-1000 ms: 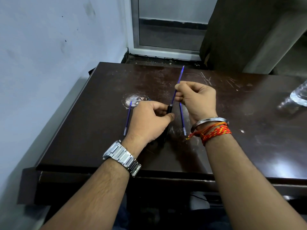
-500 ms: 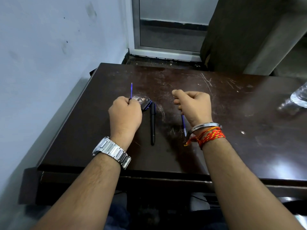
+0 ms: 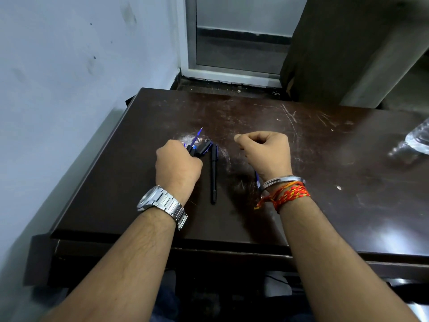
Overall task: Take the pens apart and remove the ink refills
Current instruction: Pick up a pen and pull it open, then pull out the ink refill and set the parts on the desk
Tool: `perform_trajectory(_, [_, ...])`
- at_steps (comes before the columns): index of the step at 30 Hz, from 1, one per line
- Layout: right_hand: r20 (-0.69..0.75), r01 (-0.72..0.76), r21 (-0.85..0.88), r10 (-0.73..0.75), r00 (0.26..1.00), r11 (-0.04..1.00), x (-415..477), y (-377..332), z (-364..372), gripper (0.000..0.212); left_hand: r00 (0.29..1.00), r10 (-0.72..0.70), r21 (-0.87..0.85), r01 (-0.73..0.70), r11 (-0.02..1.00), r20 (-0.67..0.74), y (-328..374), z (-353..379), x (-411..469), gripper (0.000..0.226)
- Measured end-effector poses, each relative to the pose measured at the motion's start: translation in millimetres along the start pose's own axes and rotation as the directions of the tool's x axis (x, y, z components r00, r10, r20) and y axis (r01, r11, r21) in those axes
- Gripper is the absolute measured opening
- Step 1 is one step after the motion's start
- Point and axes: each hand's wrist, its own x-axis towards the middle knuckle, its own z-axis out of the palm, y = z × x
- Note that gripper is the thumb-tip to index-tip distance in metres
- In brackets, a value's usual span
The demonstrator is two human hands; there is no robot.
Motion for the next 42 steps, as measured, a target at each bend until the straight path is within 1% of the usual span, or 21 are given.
perform_trajectory(4, [0.003, 0.011, -0.001, -0.011, 1.000, 1.000, -1, 1, 2, 0.016, 0.999, 0.005, -0.012, -0.006, 1.000, -0.034, 3, -1, -2, 0.027])
perform_trajectory(6, [0.016, -0.001, 0.012, 0.001, 1.000, 1.000, 0, 1, 2, 0.019, 0.995, 0.046, -0.067, -0.051, 0.996, -0.085, 6, -2, -5, 0.027])
perform_trajectory(8, [0.089, -0.055, 0.106, 0.046, 0.995, 0.993, 1, -1, 5, 0.023, 0.990, 0.100, -0.169, -0.116, 0.979, -0.099, 11, -2, -12, 0.024])
perform_trajectory(10, [0.223, -0.155, 0.265, 0.095, 0.970, 0.952, 0, -5, 10, 0.025, 0.988, 0.152, -0.259, -0.156, 0.953, -0.037, 16, 3, -19, 0.021])
perform_trajectory(11, [0.277, -0.194, 0.317, 0.105, 0.955, 0.928, 0, -6, 12, 0.023, 0.986, 0.164, -0.291, -0.154, 0.944, 0.008, 18, 6, -21, 0.020])
perform_trajectory(12, [0.307, -0.209, 0.335, 0.103, 0.946, 0.919, 0, -6, 13, 0.020, 0.985, 0.168, -0.321, -0.145, 0.936, 0.048, 19, 9, -22, 0.021])
perform_trajectory(14, [0.315, -0.200, 0.323, 0.094, 0.944, 0.925, -1, -3, 11, 0.014, 0.980, 0.173, -0.377, -0.126, 0.918, 0.095, 19, 13, -22, 0.021])
perform_trajectory(17, [0.299, -0.176, 0.287, 0.087, 0.950, 0.942, -1, -1, 6, 0.016, 0.970, 0.199, -0.450, -0.118, 0.885, 0.136, 20, 13, -23, 0.021])
perform_trajectory(19, [0.235, -0.133, 0.324, 0.057, 0.970, 0.937, 1, -3, 5, 0.012, 0.962, 0.197, -0.526, -0.070, 0.848, 0.188, 23, 13, -26, 0.018])
perform_trajectory(20, [0.177, -0.102, 0.363, 0.039, 0.983, 0.926, 2, -5, 5, 0.013, 0.954, 0.184, -0.589, -0.010, 0.808, 0.235, 25, 12, -26, 0.018])
perform_trajectory(22, [0.050, -0.031, 0.450, 0.010, 0.999, 0.892, 4, -9, 4, 0.011, 0.921, 0.152, -0.712, 0.166, 0.682, 0.360, 28, 12, -26, 0.021])
perform_trajectory(23, [-0.002, 0.002, 0.488, -0.001, 1.000, 0.873, 5, -10, 2, 0.012, 0.898, 0.143, -0.737, 0.242, 0.631, 0.417, 29, 12, -26, 0.021])
perform_trajectory(24, [-0.041, 0.030, 0.522, -0.010, 0.999, 0.852, 5, -12, 2, 0.014, 0.877, 0.139, -0.736, 0.290, 0.611, 0.461, 30, 13, -26, 0.023])
perform_trajectory(26, [-0.089, 0.071, 0.572, -0.025, 0.996, 0.817, 6, -14, 1, 0.017, 0.847, 0.145, -0.718, 0.330, 0.613, 0.512, 30, 14, -28, 0.027])
perform_trajectory(28, [-0.106, 0.089, 0.590, -0.033, 0.994, 0.803, 7, -16, 1, 0.020, 0.835, 0.162, -0.712, 0.329, 0.620, 0.526, 32, 15, -31, 0.027])
perform_trajectory(32, [-0.071, 0.068, 0.576, -0.033, 0.997, 0.814, 5, -15, 3, 0.018, 0.833, 0.173, -0.690, 0.297, 0.661, 0.525, 31, 14, -32, 0.028])
perform_trajectory(35, [-0.044, 0.060, 0.560, -0.043, 0.998, 0.827, 3, -15, 4, 0.022, 0.835, 0.171, -0.696, 0.304, 0.650, 0.524, 31, 13, -31, 0.028])
perform_trajectory(42, [-0.054, 0.087, 0.579, -0.068, 0.996, 0.811, 3, -18, 2, 0.025, 0.837, 0.177, -0.698, 0.294, 0.653, 0.519, 29, 15, -31, 0.029])
